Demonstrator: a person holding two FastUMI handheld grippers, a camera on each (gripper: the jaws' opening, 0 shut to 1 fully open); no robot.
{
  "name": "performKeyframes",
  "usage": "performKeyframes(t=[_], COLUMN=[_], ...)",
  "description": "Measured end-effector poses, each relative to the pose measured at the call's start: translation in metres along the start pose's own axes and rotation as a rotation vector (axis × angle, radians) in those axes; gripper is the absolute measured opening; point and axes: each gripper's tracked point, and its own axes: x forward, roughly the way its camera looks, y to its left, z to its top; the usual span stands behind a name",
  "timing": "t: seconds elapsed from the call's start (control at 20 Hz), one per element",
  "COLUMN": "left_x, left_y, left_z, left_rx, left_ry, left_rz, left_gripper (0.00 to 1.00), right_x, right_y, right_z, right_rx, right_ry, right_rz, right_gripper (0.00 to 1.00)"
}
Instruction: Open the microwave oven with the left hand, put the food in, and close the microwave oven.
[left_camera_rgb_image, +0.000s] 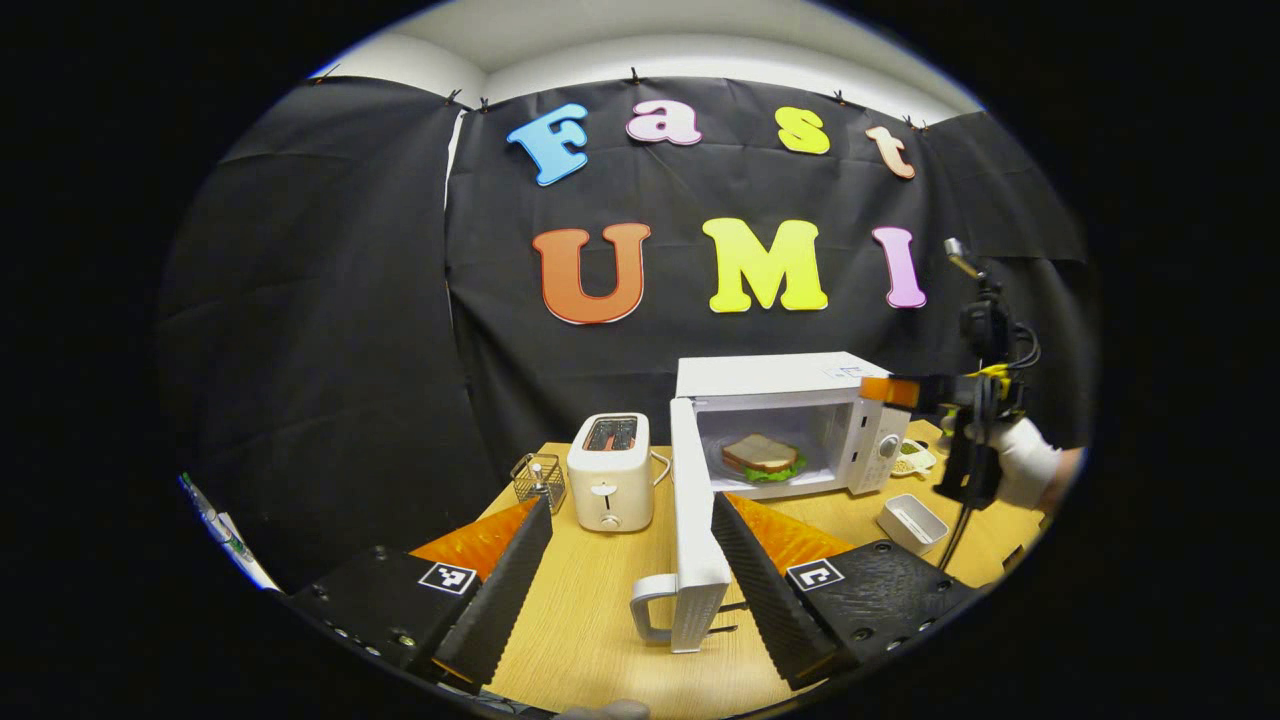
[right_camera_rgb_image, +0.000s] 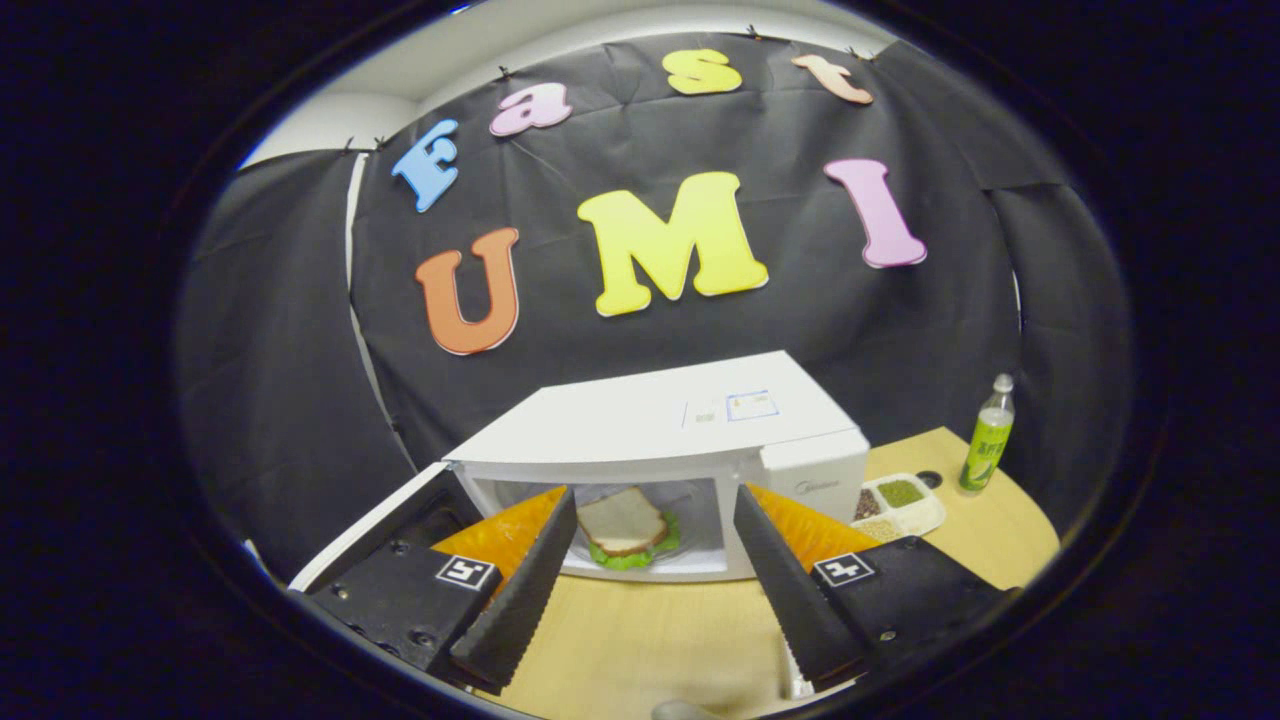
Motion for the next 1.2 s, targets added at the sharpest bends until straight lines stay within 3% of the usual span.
performKeyframes(t=[0.05,0.1,0.15,0.2,0.35,0.4,0.65,0.7,0.8,0.85,1.0,1.05,1.1,1.15,1.2], left_x=[0.002,0.004,0.004,0.006,0.008,0.010,0.010,0.011,0.014,0.017,0.026,0.029,0.032,0.037,0.040], left_y=[0.001,0.002,0.003,0.005,0.011,0.015,0.031,0.033,0.032,0.033,0.045,0.048,0.050,0.051,0.050], left_z=[0.001,0.000,0.001,0.002,-0.004,-0.005,-0.021,-0.026,-0.040,-0.044,-0.068,-0.075,-0.082,-0.090,-0.096], left_rx=[-0.003,-0.007,-0.010,-0.010,0.002,0.007,0.007,0.005,-0.007,-0.010,-0.005,0.000,0.005,0.017,0.026], left_ry=[-0.005,-0.009,-0.014,-0.020,-0.033,-0.032,-0.029,-0.019,0.002,0.003,0.029,0.038,0.045,0.053,0.067], left_rz=[-0.001,-0.003,-0.004,-0.005,0.008,0.019,0.047,0.048,0.018,0.006,0.017,0.026,0.029,0.026,0.021], left_gripper=[0.97,0.97,0.97,0.97,0.96,0.96,0.93,0.87,0.58,0.53,0.10,0.12,0.00,0.01,0.00], right_x=[-0.015,-0.029,-0.044,-0.056,-0.094,-0.106,-0.151,-0.158,-0.171,-0.175,-0.187,-0.189,-0.193,-0.195,-0.198], right_y=[-0.007,-0.017,-0.025,-0.032,-0.057,-0.064,-0.092,-0.096,-0.106,-0.106,-0.103,-0.101,-0.098,-0.096,-0.096], right_z=[0.009,0.019,0.029,0.035,0.051,0.054,0.064,0.062,0.062,0.060,0.056,0.055,0.054,0.053,0.053], right_rx=[-0.019,-0.033,-0.045,-0.055,-0.087,-0.095,-0.141,-0.142,-0.139,-0.137,-0.140,-0.139,-0.133,-0.124,-0.119], right_ry=[-0.003,-0.014,-0.025,-0.028,-0.038,-0.042,-0.050,-0.046,-0.043,-0.033,-0.017,-0.010,-0.003,0.006,0.011], right_rz=[0.001,-0.012,-0.021,-0.029,-0.067,-0.080,-0.148,-0.156,-0.188,-0.187,-0.197,-0.197,-0.194,-0.192,-0.192], right_gripper=[1.00,1.00,0.91,1.00,1.00,0.91,0.91,0.91,0.92,0.92,0.92,0.92,0.92,1.00,0.92])
